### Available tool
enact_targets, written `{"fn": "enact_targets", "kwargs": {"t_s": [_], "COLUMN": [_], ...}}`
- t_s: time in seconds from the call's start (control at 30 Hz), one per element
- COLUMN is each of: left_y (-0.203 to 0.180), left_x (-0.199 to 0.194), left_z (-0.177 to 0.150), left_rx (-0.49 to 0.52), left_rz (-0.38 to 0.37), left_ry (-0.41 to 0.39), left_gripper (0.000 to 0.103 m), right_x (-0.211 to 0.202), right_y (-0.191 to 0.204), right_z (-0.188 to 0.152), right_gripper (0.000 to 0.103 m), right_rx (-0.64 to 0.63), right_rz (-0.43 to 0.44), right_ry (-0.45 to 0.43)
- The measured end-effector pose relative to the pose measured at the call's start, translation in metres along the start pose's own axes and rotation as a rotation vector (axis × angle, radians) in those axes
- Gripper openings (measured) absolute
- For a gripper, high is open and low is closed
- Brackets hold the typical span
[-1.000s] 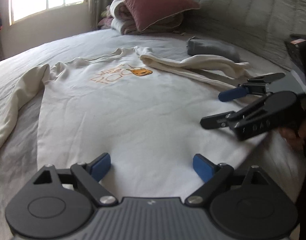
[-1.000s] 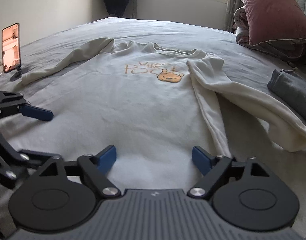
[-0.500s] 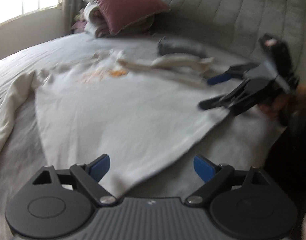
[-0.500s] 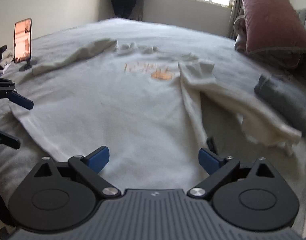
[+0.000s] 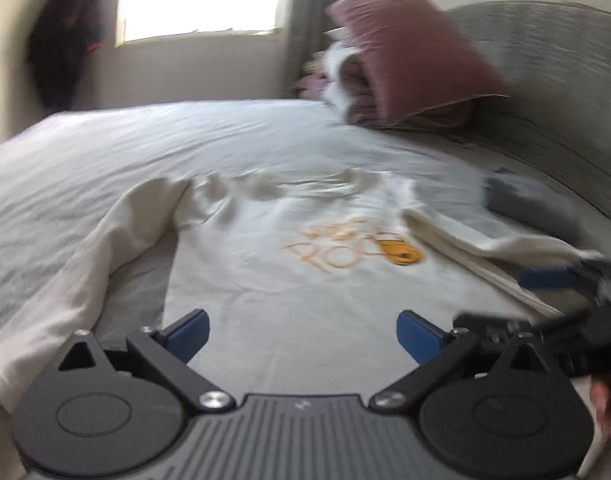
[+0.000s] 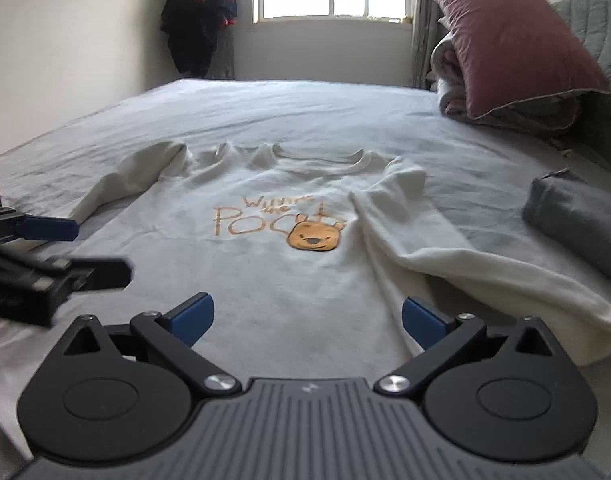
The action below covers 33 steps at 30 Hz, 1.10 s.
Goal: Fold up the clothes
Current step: 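Release the hem and move both grippers back above the flattened sweatshirt, then grasp the sleeve cuff nearest the right gripper and lift it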
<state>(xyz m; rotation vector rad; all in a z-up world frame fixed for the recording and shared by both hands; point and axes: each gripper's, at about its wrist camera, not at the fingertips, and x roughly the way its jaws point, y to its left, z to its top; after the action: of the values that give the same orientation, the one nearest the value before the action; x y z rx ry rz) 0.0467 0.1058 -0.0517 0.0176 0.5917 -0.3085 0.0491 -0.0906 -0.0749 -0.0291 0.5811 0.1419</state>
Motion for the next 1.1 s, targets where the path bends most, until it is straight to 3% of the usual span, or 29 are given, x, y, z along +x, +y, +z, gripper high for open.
{"fn": "enact_targets", "kwargs": {"t_s": [0.17, 0.43, 0.6, 0.73, 0.9, 1.1], "left_y": [0.004, 0.023, 0.015, 0.010, 0.002, -0.016], "left_x": [0.030, 0.016, 0.010, 0.009, 0.012, 0.019], "left_z": [-0.015, -0.020, -0.015, -0.010, -0.004, 0.006], "left_rx": [0.009, 0.059, 0.052, -0.022, -0.118, -0.141], "left_rz": [0.058, 0.017, 0.063, 0.074, 0.070, 0.048], "left_ry": [0.068, 0.070, 0.050, 0.049, 0.054, 0.093], "left_gripper": [0.100, 0.101, 0.101, 0.101, 0.101, 0.102], "right_x": [0.026, 0.014, -0.011, -0.028, -0.026, -0.015], "right_y": [0.005, -0.045, -0.063, -0.093, -0.133, -0.156], "right_z": [-0.009, -0.015, -0.010, -0.003, -0.010, -0.018], "right_gripper": [0.103, 0.103, 0.103, 0.103, 0.103, 0.103], "right_rx": [-0.030, 0.002, 0.068, 0.281, 0.636, 0.973], "right_rz": [-0.021, -0.046, -0.083, -0.053, 0.007, 0.072], "right_ry": [0.067, 0.066, 0.042, 0.017, 0.020, 0.025]}}
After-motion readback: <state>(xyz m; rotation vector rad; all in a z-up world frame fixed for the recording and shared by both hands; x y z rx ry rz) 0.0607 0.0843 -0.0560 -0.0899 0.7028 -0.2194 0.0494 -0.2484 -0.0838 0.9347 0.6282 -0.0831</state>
